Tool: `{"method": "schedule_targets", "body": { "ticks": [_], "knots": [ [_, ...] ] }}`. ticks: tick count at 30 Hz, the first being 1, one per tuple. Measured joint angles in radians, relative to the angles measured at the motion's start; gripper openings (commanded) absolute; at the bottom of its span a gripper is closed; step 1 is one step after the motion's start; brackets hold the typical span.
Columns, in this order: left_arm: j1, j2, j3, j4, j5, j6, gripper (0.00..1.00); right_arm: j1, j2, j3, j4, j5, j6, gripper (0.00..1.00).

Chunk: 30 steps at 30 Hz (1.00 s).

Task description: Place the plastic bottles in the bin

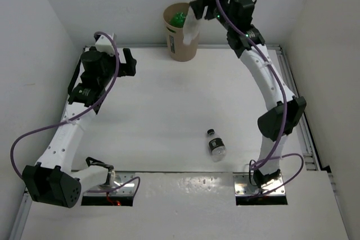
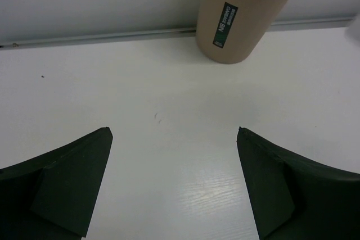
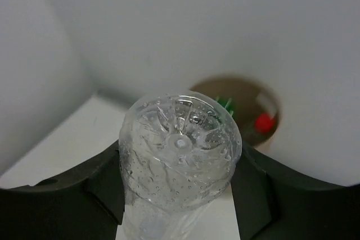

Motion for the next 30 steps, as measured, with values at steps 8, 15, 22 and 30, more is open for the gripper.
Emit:
{"method": "schedule_targets", "body": {
  "ticks": [8, 15, 22, 30],
  "knots": [
    [-0.003, 0.055, -0.008, 0.030, 0.027, -0.006, 1.00, -0.014, 0.158, 0.125, 0.721, 0.169, -0.080, 0.00],
    [-0.006, 0.062, -0.011, 0.037, 0.029, -0.009, 1.00, -0.019, 0.374, 0.146, 0.938, 0.188, -0.161, 0.00],
    [0.000, 0.062, -0.035, 0.047, 0.028, -0.013, 1.00, -0.044, 0.431, 0.093, 0.945, 0.192, -0.195, 0.00],
    [0.000, 0.063, -0.056, 0.045, 0.028, -0.013, 1.00, -0.063, 0.434, 0.048, 0.986, 0.194, -0.243, 0.00]
  ]
}}
